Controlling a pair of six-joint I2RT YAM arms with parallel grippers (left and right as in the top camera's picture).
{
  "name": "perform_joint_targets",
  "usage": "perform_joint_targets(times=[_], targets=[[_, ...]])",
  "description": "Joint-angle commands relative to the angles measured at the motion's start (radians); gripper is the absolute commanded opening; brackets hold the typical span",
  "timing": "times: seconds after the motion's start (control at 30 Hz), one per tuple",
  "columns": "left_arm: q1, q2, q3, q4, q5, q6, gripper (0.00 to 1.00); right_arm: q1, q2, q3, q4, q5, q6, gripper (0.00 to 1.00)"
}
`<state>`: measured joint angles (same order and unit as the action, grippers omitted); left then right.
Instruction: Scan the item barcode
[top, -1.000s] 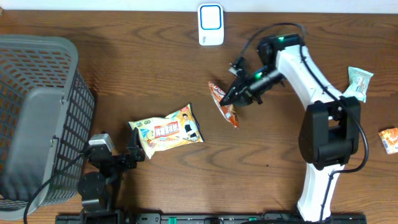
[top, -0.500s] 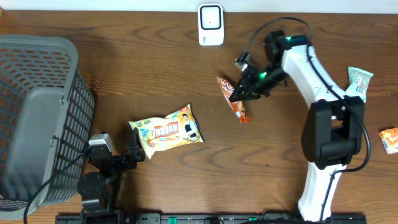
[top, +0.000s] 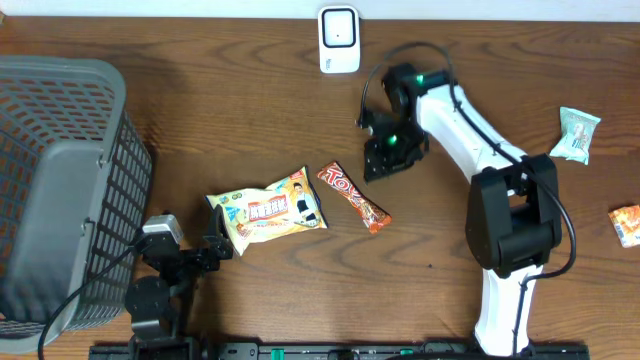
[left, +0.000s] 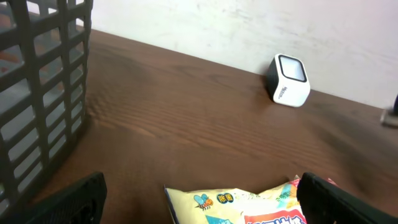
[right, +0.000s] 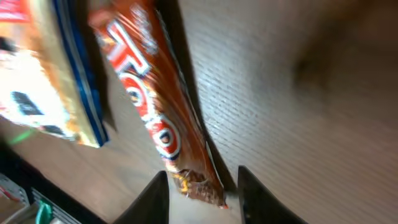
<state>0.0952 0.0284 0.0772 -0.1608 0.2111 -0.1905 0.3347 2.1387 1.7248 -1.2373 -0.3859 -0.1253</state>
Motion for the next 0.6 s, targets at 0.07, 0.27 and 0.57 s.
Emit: perform_joint_targets(times=[0.07, 0.27, 0.57], targets=[[-0.003, -0.004, -0.023, -0.011, 0.006, -0.009, 0.98, 0.066, -0.035, 0.053, -0.013, 0.018, 0.063, 0.01], [-0.003, -0.004, -0.023, -0.011, 0.006, -0.009, 0.98, 0.139, -0.033, 0.021, 0.048, 0.151, 0.141, 0.01], [-0.003, -0.004, -0.023, -0.011, 0.006, -0.009, 0.98, 0.179, -0.019, -0.134, 0.230, 0.217, 0.204, 0.01]])
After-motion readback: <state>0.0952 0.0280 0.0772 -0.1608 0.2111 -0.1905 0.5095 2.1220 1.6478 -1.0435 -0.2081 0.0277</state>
